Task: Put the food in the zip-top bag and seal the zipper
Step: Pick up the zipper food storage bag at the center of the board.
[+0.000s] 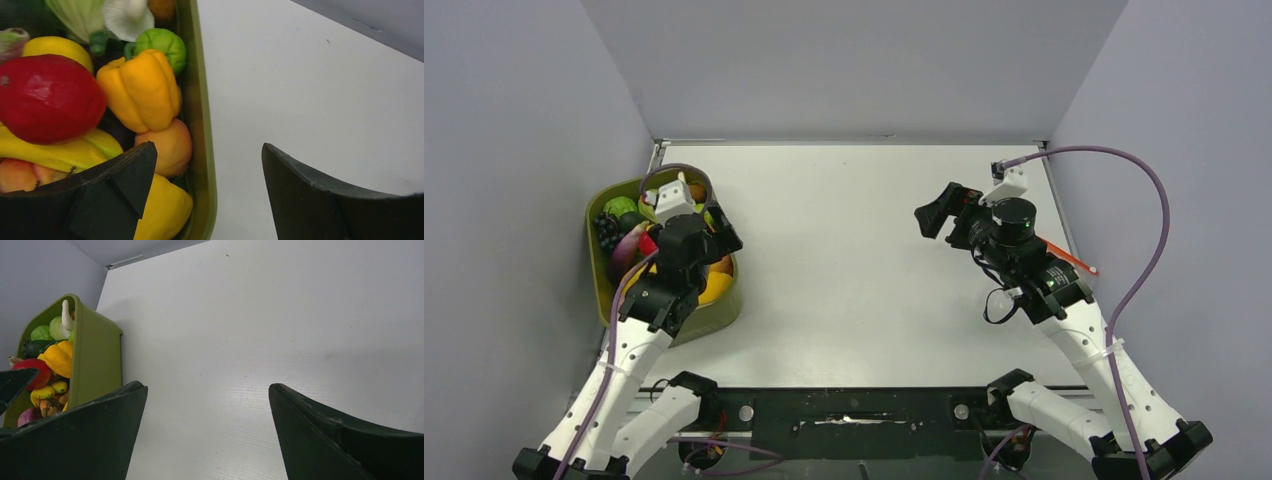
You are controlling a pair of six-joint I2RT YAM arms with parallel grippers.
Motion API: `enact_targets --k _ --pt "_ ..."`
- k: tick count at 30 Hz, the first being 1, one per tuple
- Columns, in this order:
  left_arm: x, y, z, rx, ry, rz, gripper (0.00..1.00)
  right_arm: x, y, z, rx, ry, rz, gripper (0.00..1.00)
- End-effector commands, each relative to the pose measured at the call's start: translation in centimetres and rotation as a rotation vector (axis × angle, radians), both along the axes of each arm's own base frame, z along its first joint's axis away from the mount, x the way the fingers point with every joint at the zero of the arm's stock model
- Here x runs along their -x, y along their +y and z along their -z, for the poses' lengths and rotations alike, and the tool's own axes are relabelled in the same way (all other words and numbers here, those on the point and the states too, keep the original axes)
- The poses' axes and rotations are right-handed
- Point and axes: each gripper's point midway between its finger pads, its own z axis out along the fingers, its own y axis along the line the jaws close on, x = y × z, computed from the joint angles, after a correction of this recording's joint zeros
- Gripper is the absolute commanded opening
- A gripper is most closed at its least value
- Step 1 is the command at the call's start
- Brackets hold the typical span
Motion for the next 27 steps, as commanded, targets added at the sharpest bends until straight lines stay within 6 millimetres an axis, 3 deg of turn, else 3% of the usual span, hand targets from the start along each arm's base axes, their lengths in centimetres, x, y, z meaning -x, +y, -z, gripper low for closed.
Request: enact_targets --k 1,9,14,20,27 --pt "-0.2 4.9 -3.0 -0.022 -0.062 -0.311 0.76 -0.5 -0.1 -1.8 0.002 -0.074 -0.001 0.98" --pt "-0.4 10.5 -2.7 -0.016 -0.014 -0.555 0.75 -0.1 -0.5 -1.5 0.021 -0.074 -0.002 0.98" --pt "-0.6 11.7 -2.3 0.008 -0.014 -0.571 0.75 -0.1 -1.2 -0.9 0.024 -0.055 0.040 0.98" --pt "-0.5 10.9 -2.3 -0.004 -0.004 -0.498 0.76 -1.4 -4.6 2.1 0.039 0.041 0.300 0.98" --pt "-0.9 5.1 -4.0 -0.034 -0.050 -0.084 0.78 -3.3 -9.6 7.9 0.210 0.187 0.513 0.99"
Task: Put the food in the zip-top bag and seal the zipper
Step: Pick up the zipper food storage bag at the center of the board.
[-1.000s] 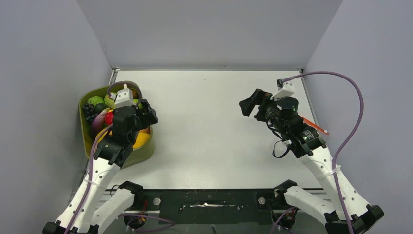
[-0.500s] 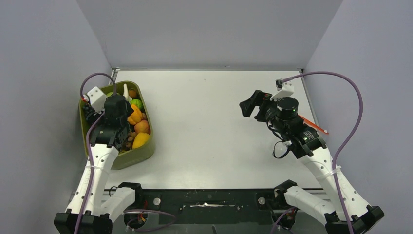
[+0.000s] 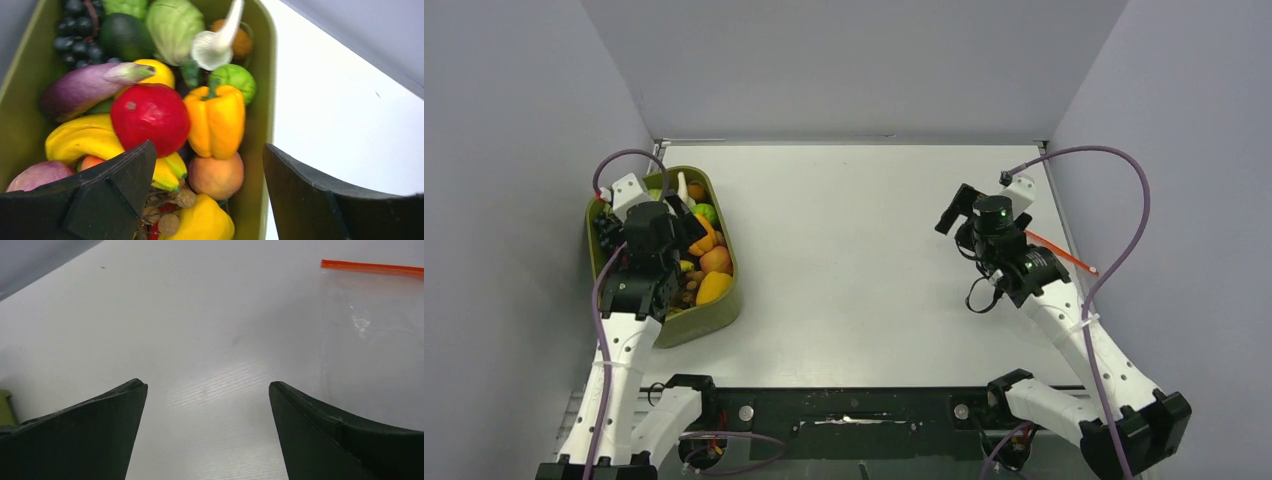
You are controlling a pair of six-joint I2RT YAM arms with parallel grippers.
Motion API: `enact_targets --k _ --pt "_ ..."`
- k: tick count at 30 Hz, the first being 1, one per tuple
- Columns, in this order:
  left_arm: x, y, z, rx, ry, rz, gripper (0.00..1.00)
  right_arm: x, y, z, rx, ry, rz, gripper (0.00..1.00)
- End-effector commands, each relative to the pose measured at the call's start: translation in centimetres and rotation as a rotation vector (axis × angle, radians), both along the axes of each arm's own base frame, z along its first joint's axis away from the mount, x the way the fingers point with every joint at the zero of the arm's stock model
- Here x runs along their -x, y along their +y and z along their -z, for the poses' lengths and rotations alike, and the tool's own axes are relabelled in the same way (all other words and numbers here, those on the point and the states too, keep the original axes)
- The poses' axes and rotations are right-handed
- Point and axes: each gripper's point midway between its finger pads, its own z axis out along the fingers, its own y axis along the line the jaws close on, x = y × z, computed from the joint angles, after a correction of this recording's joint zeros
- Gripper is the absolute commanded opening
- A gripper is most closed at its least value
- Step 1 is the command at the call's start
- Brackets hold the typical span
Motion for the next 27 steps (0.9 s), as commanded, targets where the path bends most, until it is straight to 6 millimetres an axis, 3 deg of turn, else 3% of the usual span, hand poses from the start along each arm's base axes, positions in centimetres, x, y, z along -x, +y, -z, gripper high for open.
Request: enact_targets --k 1,4,7,10,12,16,19,27 --pt "-0.6 -4.6 -3.3 -0.029 -0.101 0.312 0.78 -1.5 -5.0 3.4 0.111 0.104 0.215 0.99" --pt "-0.1 -7.4 -3.9 -0.045 -0.113 0.477 0.78 -2.3 -8.4 6.9 0.184 0.210 0.323 0.98" --pt "0.6 -9.9 -4.4 -0.056 -0.140 0.607 0.78 -3.3 -11.3 10.4 0.253 0.314 0.392 0.88" --pt "1.4 -11.9 -5.2 -0.061 -0.182 0.711 0.78 -4.4 -12.4 12.8 0.260 0.390 0.402 0.67" --pt "1.9 -12.6 -5.5 -0.066 -0.207 0.752 0.78 -5.3 -12.2 13.8 0.253 0.412 0.377 0.61" --pt "2.6 -13.6 -5.4 -0.056 -0.223 0.810 0.78 -6.1 -11.6 15.6 0.245 0.450 0.348 0.56" --pt "3.3 -15.7 -5.0 0.005 -0.242 0.914 0.78 -5.7 -12.4 16.5 0.282 0.481 0.383 0.50" --pt "4.9 -19.9 -4.6 0.191 -0.309 1.108 0.76 -5.0 -13.5 16.6 0.400 0.517 0.416 0.36"
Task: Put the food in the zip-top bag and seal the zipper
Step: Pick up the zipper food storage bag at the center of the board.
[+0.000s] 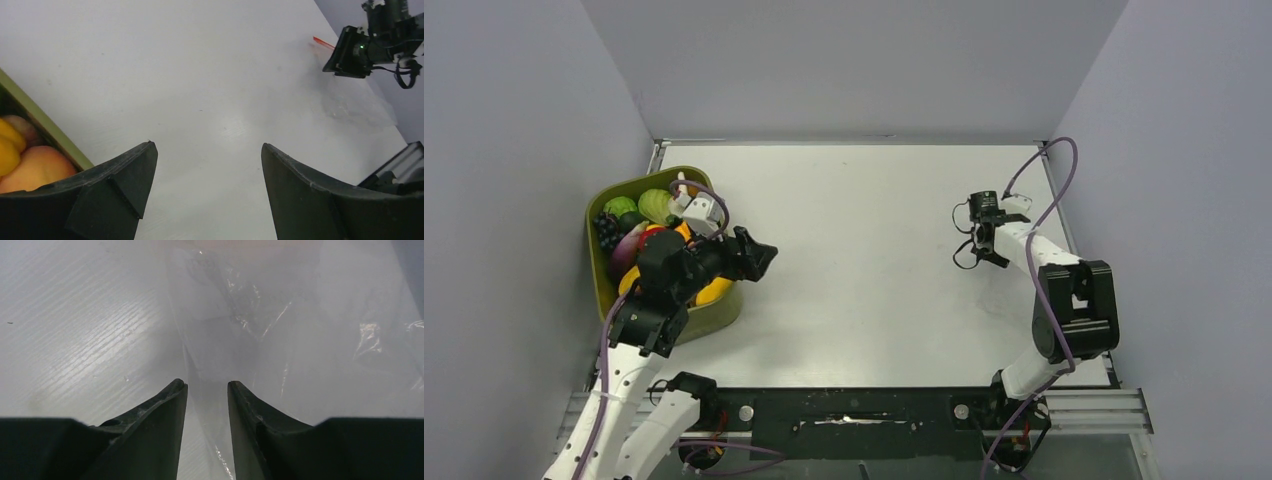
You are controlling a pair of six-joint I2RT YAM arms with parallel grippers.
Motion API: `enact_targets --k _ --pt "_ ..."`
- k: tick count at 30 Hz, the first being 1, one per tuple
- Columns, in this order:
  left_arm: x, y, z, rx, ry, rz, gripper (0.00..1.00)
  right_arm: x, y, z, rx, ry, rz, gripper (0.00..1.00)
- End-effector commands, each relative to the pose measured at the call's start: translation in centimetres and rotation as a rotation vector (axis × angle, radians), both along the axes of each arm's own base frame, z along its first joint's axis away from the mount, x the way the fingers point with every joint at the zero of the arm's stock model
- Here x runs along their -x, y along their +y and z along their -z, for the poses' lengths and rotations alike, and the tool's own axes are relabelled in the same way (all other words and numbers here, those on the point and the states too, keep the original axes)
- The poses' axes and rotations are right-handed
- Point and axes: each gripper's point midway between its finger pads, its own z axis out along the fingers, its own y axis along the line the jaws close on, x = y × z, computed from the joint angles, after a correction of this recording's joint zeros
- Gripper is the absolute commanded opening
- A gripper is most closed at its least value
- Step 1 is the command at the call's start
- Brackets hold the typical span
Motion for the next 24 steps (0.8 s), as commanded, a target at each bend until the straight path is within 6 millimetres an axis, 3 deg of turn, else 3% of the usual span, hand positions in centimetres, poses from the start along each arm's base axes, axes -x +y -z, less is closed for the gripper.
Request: enact_targets --k 1,5,12,24 --pt "1.0 -3.2 -3.0 0.140 -0.093 0.169 0.76 -1.6 -1.0 -2.6 0.116 -0.051 0.015 0.35" --pt "1.5 -4.4 -2.8 0.172 -0.087 0.240 0.73 -1.4 -1.2 -2.6 0.168 -0.018 0.014 0.29" --pt "2.0 -4.8 -2.1 0.172 -0.091 0.280 0.70 -1.2 -0.8 -3.3 0.237 -0.002 -0.004 0.19" --pt "2.4 -4.9 -1.0 0.152 -0.096 0.297 0.71 -1.1 -0.4 -0.8 0.202 0.043 -0.002 0.34"
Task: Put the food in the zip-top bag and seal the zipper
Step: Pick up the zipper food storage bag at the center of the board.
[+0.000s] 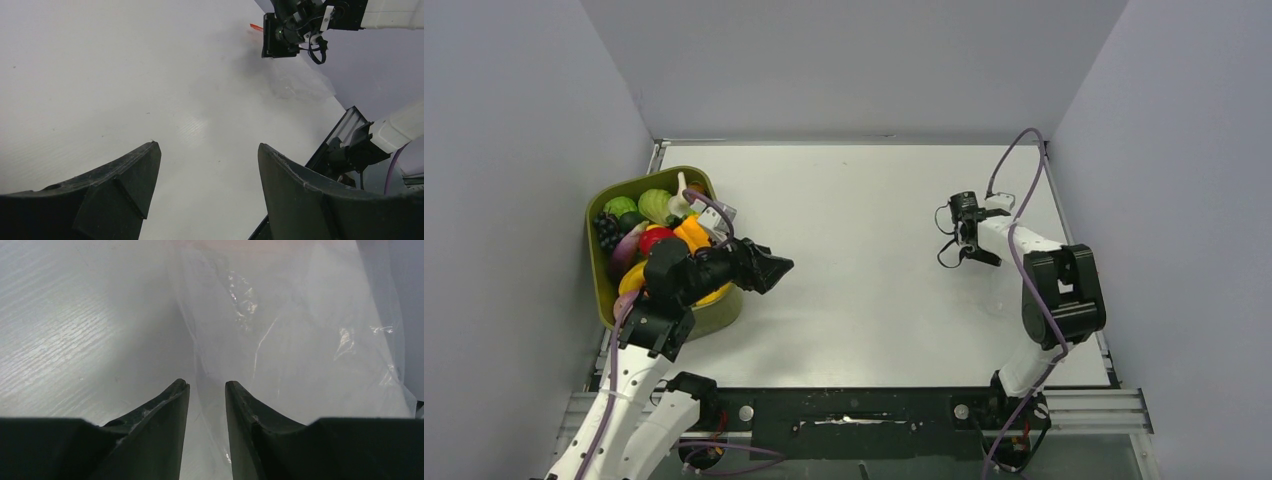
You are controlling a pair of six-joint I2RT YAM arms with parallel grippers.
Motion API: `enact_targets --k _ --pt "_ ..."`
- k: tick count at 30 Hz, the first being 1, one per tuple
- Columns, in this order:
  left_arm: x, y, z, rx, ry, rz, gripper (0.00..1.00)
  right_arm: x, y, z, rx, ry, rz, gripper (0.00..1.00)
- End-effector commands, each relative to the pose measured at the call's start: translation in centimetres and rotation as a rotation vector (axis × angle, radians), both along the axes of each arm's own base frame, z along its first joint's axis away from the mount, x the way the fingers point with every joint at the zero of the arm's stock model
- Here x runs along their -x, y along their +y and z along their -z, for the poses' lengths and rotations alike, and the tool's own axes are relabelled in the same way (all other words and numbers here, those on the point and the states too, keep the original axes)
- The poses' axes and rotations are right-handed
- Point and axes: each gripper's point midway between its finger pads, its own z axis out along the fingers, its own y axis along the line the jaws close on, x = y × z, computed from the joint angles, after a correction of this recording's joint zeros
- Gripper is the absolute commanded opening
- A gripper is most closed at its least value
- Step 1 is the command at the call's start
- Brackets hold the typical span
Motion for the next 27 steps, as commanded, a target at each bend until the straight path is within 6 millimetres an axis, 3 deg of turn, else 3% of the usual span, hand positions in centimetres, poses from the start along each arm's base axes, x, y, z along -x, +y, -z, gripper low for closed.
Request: enact_targets --k 1,7,11,15,19,27 --pt "0.1 -0.5 -1.4 0.012 -0.087 0.036 0.71 -1.0 -0.6 -0.8 0.025 -0.042 0.035 0.35" --pt "0.5 -0.7 -2.8 0.009 -0.126 0.064 0.71 -1.3 0.2 -1.9 0.005 -0.088 -0.011 0.17" --pt "0.6 -0.6 -2.5 -0.006 -0.143 0.070 0.70 -1.2 0.8 -3.4 0.022 -0.104 -0.050 0.00" --pt "1.2 -1.1 -2.5 0.006 -0.154 0.111 0.70 -1.3 2.7 -5.0 0.005 -0.137 -0.139 0.00" --pt "1.9 -1.4 -3.7 0.035 -0.234 0.136 0.70 -1.5 6.3 -7.1 -0.065 -0.192 -0.293 0.00" --pt "2.4 -2.0 -4.8 0.037 -0.324 0.191 0.70 0.1 12.3 -13.1 -0.225 -0.334 -0.639 0.00"
